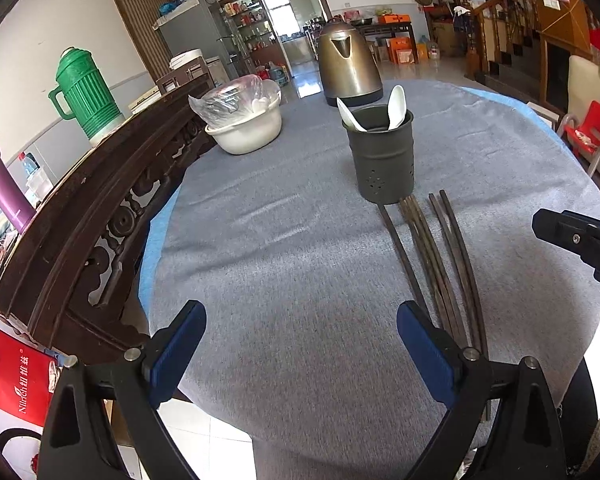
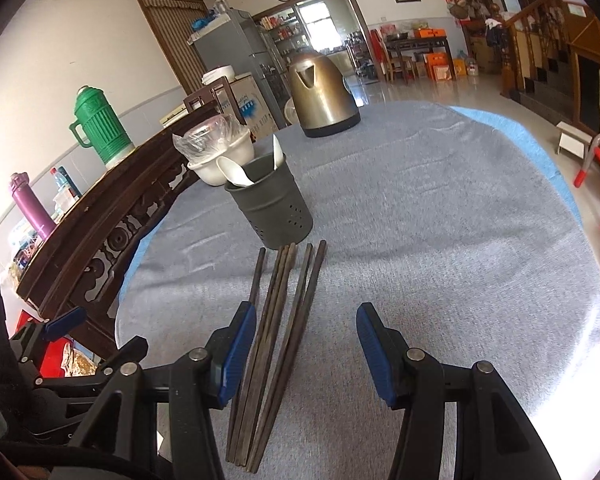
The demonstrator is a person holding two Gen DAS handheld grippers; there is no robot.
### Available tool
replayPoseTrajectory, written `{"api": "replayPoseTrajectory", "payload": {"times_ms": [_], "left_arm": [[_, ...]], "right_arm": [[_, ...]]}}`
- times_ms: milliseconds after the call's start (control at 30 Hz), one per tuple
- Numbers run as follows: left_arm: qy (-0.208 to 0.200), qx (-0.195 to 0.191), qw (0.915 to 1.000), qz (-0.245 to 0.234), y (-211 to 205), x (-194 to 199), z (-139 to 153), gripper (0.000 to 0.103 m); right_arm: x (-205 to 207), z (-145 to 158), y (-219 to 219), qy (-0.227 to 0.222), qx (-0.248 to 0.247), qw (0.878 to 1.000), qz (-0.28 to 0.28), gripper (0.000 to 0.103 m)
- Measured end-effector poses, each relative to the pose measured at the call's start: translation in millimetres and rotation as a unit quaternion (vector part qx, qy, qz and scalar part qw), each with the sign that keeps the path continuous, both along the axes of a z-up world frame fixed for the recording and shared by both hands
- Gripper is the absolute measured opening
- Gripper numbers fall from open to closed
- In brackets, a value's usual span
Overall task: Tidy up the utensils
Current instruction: 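Open both tools and move them back over the brown chopsticks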
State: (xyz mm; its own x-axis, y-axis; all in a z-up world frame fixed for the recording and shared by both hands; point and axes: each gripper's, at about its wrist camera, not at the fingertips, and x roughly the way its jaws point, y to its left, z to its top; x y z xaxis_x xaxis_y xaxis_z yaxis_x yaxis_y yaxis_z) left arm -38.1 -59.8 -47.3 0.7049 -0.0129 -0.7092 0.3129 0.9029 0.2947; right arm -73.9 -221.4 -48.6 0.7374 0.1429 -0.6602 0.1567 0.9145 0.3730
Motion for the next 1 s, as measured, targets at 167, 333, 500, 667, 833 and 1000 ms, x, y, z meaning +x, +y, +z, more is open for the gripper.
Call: {"api": "replayPoseTrajectory", "payload": {"times_ms": [167,333,500,667,833,1000], "left_arm": [[0.006,0.008,1.0000,0.002,-3.9,7.7,-5.8,0.096],[0.014,0.013,0.9998,0.006,-6.6,16.2,-12.2,0.096],[0.023,0.017,0.9995,0.009,-8.8,25.8,-19.0,0.096],[0.031,0.019,0.9993,0.013,-9.8,35.2,-25.7,0.096],[0.047,0.012,0.9987,0.014,-8.8,47.8,-34.5,0.096],[0.070,-0.018,0.9970,0.026,-1.4,71.5,-40.6,0.096]], "right_arm": [[10.4,-8.2,-3.7,0.009,0.012,1.000,0.001,0.056],[21.0,-14.6,-5.5,0.017,0.021,1.000,0.005,0.056],[32.7,-20.7,-6.0,0.024,0.026,0.999,0.008,0.056],[43.0,-27.9,-6.6,0.033,0.034,0.999,0.011,0.056],[53.3,-33.9,-7.8,0.038,0.042,0.998,0.013,0.056],[67.4,-41.1,-7.3,0.052,0.050,0.997,0.020,0.047]]}}
